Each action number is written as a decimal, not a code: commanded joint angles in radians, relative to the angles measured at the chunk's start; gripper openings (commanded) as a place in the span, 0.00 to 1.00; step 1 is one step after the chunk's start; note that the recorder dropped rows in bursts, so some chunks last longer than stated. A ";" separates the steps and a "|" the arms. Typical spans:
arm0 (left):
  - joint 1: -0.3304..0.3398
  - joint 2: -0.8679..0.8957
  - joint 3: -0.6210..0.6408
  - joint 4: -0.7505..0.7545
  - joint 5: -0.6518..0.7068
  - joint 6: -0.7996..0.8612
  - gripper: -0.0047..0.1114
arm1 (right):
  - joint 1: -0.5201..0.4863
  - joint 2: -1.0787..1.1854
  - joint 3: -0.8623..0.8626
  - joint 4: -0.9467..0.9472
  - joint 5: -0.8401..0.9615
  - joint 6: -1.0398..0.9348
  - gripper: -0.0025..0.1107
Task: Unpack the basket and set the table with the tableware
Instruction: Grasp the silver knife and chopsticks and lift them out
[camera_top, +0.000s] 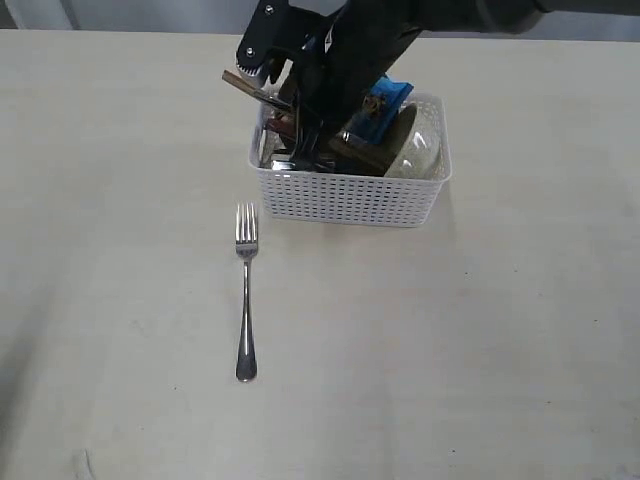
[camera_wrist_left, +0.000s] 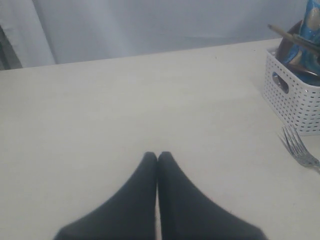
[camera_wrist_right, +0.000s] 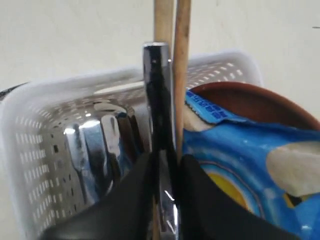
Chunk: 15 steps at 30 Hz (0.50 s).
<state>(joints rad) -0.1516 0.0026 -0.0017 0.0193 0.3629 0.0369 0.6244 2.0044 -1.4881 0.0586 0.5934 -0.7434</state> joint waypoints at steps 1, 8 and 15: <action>0.001 -0.003 0.002 0.004 -0.003 -0.003 0.04 | -0.004 -0.041 0.001 0.000 -0.036 0.014 0.02; 0.001 -0.003 0.002 0.004 -0.003 -0.003 0.04 | -0.004 -0.074 0.001 0.000 -0.036 0.014 0.02; 0.001 -0.003 0.002 0.004 -0.003 -0.003 0.04 | -0.004 -0.078 0.001 0.010 -0.020 0.019 0.02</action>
<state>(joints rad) -0.1516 0.0026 -0.0017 0.0193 0.3629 0.0369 0.6244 1.9417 -1.4865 0.0613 0.5707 -0.7304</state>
